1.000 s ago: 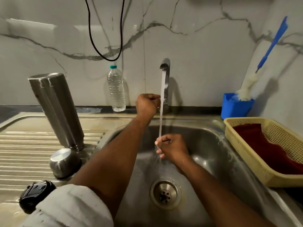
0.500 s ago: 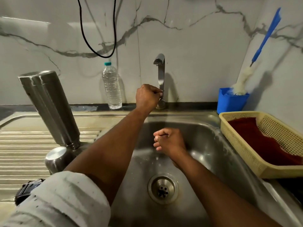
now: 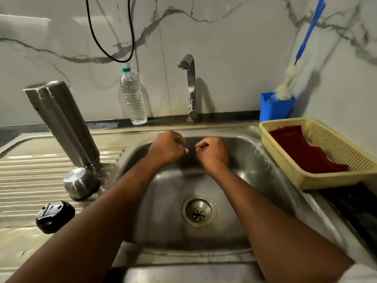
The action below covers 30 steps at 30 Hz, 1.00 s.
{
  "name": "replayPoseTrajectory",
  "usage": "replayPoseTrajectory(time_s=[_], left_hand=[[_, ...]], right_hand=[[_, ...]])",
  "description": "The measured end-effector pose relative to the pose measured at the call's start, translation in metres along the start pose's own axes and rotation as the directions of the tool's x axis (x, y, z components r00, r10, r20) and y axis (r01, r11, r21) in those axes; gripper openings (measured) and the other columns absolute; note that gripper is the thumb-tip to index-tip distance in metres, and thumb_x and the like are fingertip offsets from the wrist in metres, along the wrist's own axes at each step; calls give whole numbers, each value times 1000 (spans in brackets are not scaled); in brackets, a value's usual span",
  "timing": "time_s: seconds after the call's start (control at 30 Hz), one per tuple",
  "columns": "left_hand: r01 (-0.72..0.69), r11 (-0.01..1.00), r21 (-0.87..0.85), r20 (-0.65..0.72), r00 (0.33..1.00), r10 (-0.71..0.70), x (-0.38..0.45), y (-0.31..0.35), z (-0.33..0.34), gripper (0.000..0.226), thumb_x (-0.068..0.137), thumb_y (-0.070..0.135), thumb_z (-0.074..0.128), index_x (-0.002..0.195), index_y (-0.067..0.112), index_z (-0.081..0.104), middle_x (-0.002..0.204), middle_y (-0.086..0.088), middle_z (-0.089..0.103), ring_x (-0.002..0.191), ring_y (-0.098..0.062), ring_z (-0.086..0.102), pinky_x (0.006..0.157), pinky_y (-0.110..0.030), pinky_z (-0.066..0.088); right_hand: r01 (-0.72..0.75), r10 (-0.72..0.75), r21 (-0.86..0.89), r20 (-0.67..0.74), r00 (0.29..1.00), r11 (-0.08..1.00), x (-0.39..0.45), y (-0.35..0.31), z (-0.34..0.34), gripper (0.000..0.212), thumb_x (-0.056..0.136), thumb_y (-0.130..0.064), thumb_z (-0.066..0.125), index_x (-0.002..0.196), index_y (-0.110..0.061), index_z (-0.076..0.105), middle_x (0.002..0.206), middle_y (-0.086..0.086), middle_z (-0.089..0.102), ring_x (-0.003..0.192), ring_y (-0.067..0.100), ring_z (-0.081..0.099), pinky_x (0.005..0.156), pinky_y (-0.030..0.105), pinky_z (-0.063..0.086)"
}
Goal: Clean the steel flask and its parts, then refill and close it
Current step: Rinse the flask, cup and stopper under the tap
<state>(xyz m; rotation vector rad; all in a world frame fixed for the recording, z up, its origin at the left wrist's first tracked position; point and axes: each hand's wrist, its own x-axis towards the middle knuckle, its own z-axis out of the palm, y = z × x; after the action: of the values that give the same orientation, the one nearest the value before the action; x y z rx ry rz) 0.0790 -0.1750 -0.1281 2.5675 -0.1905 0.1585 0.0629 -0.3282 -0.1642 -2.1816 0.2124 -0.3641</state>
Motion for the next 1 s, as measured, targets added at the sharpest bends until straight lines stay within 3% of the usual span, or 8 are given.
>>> replayPoseTrajectory(time_s=[0.13,0.27,0.37,0.53,0.67,0.73,0.9,1.0], left_hand=[[-11,983,185,38,999,4,-33,-10,15,20,85,34,81,104,28,78,100,4,76,92,-18,71,86,-39,61],[8,963,270,144,988,-49,-42,-22,27,28,87,41,80,111,26,76,106,3,75,97,-17,70,88,-40,60],[-11,969,245,88,996,-11,-38,-23,22,22,90,44,77,103,26,80,104,2,76,104,-19,67,97,-45,56],[-8,990,143,194,981,-20,-37,-26,27,52,90,36,79,137,17,65,119,-4,75,110,-22,69,98,-41,58],[4,997,76,177,984,-17,-35,-29,25,43,90,36,80,129,21,72,127,0,73,114,-19,68,101,-40,56],[-1,995,104,223,975,-22,-36,-28,26,50,89,38,80,135,22,69,132,-3,71,119,-22,67,105,-43,54],[-49,997,54,167,985,40,-33,-26,31,61,93,46,76,145,21,59,142,-5,66,128,-25,62,107,-41,50],[-46,994,100,219,975,23,-30,-32,35,43,92,60,70,126,32,74,124,3,75,111,-16,70,97,-40,56]], right_hand=[[44,-42,-81,25,999,996,-5,0,-2,12,82,-30,83,73,-25,77,77,-9,75,73,11,69,62,22,49],[40,-2,-225,165,986,974,-7,4,2,16,81,-21,84,68,-24,74,76,-7,74,76,13,71,70,33,62],[70,-52,-210,93,994,975,-3,3,4,20,79,-14,81,65,-25,71,74,-8,73,75,13,70,71,35,63],[37,29,-317,202,979,948,-4,9,9,7,77,-20,85,79,-21,77,82,-2,74,82,18,72,76,37,63],[88,-51,-267,143,988,960,-2,8,6,13,82,-21,83,75,-25,74,79,-6,73,78,11,69,70,32,61],[63,-1,-319,192,981,946,-3,10,6,13,78,-23,87,73,-23,76,79,-6,73,78,12,70,72,35,63],[78,-43,-271,131,990,959,-4,5,1,12,81,-26,85,75,-24,75,78,-6,73,78,13,71,71,35,62],[41,32,-343,204,978,938,-7,9,-3,19,77,-30,89,90,-24,76,95,-1,75,89,15,70,81,34,61]])
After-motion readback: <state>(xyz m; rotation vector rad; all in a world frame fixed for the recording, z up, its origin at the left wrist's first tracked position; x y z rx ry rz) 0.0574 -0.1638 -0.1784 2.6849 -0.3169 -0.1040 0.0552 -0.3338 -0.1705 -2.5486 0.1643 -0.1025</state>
